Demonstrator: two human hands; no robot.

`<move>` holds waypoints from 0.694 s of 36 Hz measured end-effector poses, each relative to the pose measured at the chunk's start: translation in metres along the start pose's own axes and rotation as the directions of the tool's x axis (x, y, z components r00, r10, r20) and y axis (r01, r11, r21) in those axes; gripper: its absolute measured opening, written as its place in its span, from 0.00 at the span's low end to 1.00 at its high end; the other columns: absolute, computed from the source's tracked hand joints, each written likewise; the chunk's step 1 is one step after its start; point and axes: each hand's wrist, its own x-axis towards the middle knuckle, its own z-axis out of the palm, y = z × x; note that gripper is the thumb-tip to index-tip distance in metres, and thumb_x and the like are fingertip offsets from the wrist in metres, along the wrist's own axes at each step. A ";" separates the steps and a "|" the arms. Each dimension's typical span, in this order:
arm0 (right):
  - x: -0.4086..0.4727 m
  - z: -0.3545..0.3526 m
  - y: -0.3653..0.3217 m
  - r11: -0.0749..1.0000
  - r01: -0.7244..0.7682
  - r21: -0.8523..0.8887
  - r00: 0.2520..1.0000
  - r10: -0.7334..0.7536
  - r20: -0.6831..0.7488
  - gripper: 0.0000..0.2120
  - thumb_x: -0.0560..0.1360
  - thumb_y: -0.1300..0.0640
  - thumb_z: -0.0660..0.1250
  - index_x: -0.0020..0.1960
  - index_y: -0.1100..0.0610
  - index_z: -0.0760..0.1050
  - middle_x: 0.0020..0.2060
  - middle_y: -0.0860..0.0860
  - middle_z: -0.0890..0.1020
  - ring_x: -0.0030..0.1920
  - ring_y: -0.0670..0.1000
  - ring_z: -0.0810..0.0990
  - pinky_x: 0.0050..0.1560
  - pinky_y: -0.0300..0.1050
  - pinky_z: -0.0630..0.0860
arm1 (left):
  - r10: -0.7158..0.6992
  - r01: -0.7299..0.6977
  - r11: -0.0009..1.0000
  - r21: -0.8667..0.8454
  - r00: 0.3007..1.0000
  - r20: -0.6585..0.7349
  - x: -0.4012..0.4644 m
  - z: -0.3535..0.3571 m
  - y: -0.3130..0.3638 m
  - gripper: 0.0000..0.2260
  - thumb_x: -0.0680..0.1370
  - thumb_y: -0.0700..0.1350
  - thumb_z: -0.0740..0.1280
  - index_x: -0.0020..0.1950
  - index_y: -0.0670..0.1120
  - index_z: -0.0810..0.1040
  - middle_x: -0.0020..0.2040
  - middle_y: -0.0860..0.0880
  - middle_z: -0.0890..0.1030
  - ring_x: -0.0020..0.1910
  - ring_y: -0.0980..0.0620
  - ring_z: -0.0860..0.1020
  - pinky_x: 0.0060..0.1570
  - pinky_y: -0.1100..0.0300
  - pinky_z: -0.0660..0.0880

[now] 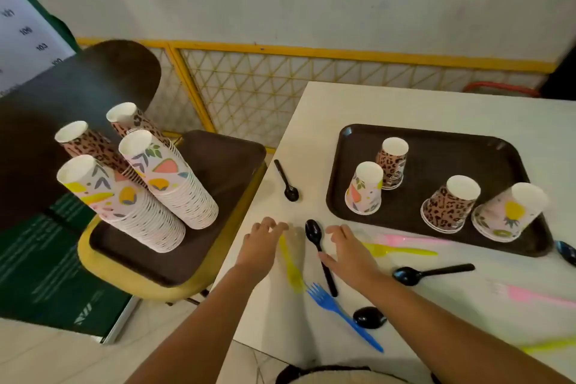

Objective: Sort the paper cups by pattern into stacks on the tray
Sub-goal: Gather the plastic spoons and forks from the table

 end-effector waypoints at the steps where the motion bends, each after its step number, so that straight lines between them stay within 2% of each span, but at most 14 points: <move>1: 0.003 0.003 -0.002 1.000 -0.013 -0.011 1.000 0.013 0.010 0.24 0.74 0.51 0.66 0.66 0.58 0.63 0.59 0.55 0.69 0.59 0.54 0.73 0.55 0.46 0.71 | 0.040 -0.042 0.997 0.065 0.999 0.033 0.001 -0.001 -0.001 0.30 0.76 0.29 0.58 0.74 0.52 0.63 0.71 0.46 0.63 0.67 0.44 0.66 0.63 0.54 0.69; 5: 0.013 0.009 -0.013 0.995 -0.038 -0.087 0.996 0.045 0.077 0.33 0.73 0.49 0.67 0.72 0.56 0.55 0.64 0.55 0.66 0.63 0.56 0.71 0.58 0.46 0.69 | 0.216 -0.226 0.954 0.195 0.974 0.071 0.004 0.003 -0.009 0.26 0.77 0.30 0.61 0.72 0.49 0.64 0.72 0.45 0.62 0.67 0.43 0.65 0.65 0.53 0.67; 9: 0.023 0.018 -0.018 0.979 -0.091 -0.182 0.990 0.108 0.090 0.33 0.76 0.55 0.64 0.75 0.55 0.50 0.69 0.56 0.65 0.65 0.56 0.70 0.63 0.46 0.67 | 0.289 -0.314 0.904 0.291 0.949 0.124 0.015 0.000 -0.013 0.21 0.79 0.34 0.59 0.71 0.45 0.65 0.71 0.43 0.64 0.67 0.42 0.66 0.66 0.54 0.63; 11: 0.027 0.019 -0.018 0.980 -0.118 -0.158 0.988 0.132 0.078 0.32 0.76 0.57 0.63 0.74 0.55 0.51 0.67 0.57 0.68 0.64 0.56 0.72 0.62 0.46 0.68 | 0.333 -0.363 0.870 0.334 0.932 0.145 0.020 -0.001 -0.017 0.22 0.79 0.32 0.59 0.72 0.44 0.64 0.72 0.43 0.65 0.68 0.43 0.66 0.69 0.55 0.59; 14: 0.031 0.016 -0.016 0.986 -0.144 -0.084 0.986 0.150 0.071 0.29 0.75 0.59 0.63 0.72 0.56 0.55 0.63 0.58 0.72 0.61 0.56 0.74 0.59 0.46 0.69 | 0.331 -0.382 0.865 0.326 0.922 0.201 0.026 -0.011 -0.019 0.26 0.80 0.31 0.56 0.77 0.43 0.57 0.76 0.44 0.61 0.74 0.44 0.62 0.73 0.57 0.54; 17: 0.032 0.011 -0.014 0.987 -0.152 -0.057 0.988 0.153 0.017 0.25 0.75 0.61 0.62 0.70 0.59 0.59 0.61 0.58 0.73 0.60 0.56 0.74 0.58 0.44 0.68 | 0.329 -0.376 0.885 0.275 0.922 0.202 0.035 -0.020 -0.019 0.27 0.80 0.31 0.56 0.78 0.43 0.53 0.77 0.44 0.61 0.75 0.45 0.61 0.72 0.58 0.57; 19: 0.031 0.007 -0.013 0.986 -0.162 -0.041 0.987 0.161 -0.022 0.22 0.75 0.62 0.60 0.68 0.60 0.63 0.58 0.58 0.75 0.57 0.56 0.75 0.55 0.43 0.68 | 0.390 -0.412 0.855 0.314 0.911 0.132 0.045 -0.021 -0.022 0.28 0.77 0.31 0.62 0.76 0.41 0.60 0.73 0.41 0.67 0.70 0.44 0.67 0.69 0.59 0.62; 21: 0.031 0.003 -0.014 0.982 -0.184 -0.037 0.982 0.182 -0.056 0.18 0.75 0.62 0.59 0.64 0.62 0.66 0.57 0.59 0.75 0.56 0.58 0.75 0.54 0.45 0.68 | 0.465 -0.431 0.806 0.406 0.885 0.019 0.058 -0.023 -0.028 0.26 0.70 0.33 0.70 0.68 0.40 0.72 0.63 0.42 0.77 0.60 0.45 0.76 0.62 0.61 0.69; 23: 0.029 -0.002 -0.015 0.982 -0.179 -0.053 0.982 0.175 -0.066 0.15 0.76 0.63 0.57 0.62 0.64 0.67 0.57 0.60 0.73 0.55 0.58 0.74 0.53 0.45 0.67 | 0.537 -0.463 0.751 0.470 0.843 -0.027 0.072 -0.025 -0.035 0.20 0.68 0.32 0.63 0.59 0.42 0.77 0.52 0.44 0.81 0.50 0.45 0.77 0.55 0.58 0.73; 25: 0.026 -0.005 -0.015 0.987 -0.138 -0.081 0.990 0.134 -0.055 0.14 0.77 0.64 0.56 0.62 0.65 0.67 0.58 0.59 0.71 0.57 0.57 0.72 0.54 0.42 0.65 | 0.568 -0.469 0.747 0.471 0.818 -0.087 0.087 -0.032 -0.041 0.19 0.66 0.34 0.54 0.50 0.42 0.80 0.42 0.45 0.81 0.40 0.46 0.77 0.44 0.58 0.77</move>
